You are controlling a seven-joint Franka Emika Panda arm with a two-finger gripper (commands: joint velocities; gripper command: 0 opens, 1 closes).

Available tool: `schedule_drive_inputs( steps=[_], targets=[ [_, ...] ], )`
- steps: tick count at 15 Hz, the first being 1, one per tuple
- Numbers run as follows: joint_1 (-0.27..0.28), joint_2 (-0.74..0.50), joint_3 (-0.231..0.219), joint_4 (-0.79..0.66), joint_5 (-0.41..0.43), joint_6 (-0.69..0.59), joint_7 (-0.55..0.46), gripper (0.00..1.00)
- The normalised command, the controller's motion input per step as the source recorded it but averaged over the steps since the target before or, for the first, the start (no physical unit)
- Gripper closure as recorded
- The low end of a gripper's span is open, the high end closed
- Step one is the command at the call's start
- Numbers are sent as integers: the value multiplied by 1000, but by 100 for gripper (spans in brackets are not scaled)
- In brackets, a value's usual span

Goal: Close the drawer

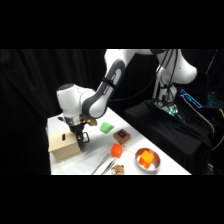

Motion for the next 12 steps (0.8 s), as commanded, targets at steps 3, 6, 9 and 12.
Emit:
schedule_drive_inputs(
  steps=[3, 6, 9, 12],
  targets=[
    [20, -135, 2, 28, -32, -125, -50, 0],
    [2, -315, 11, -152, -7, -191, -59, 0],
    [-31, -481, 37, -258, 20, -285, -122, 0],
    [-59, -527, 73, -218, 60, -421, -199, 0]
  ],
)
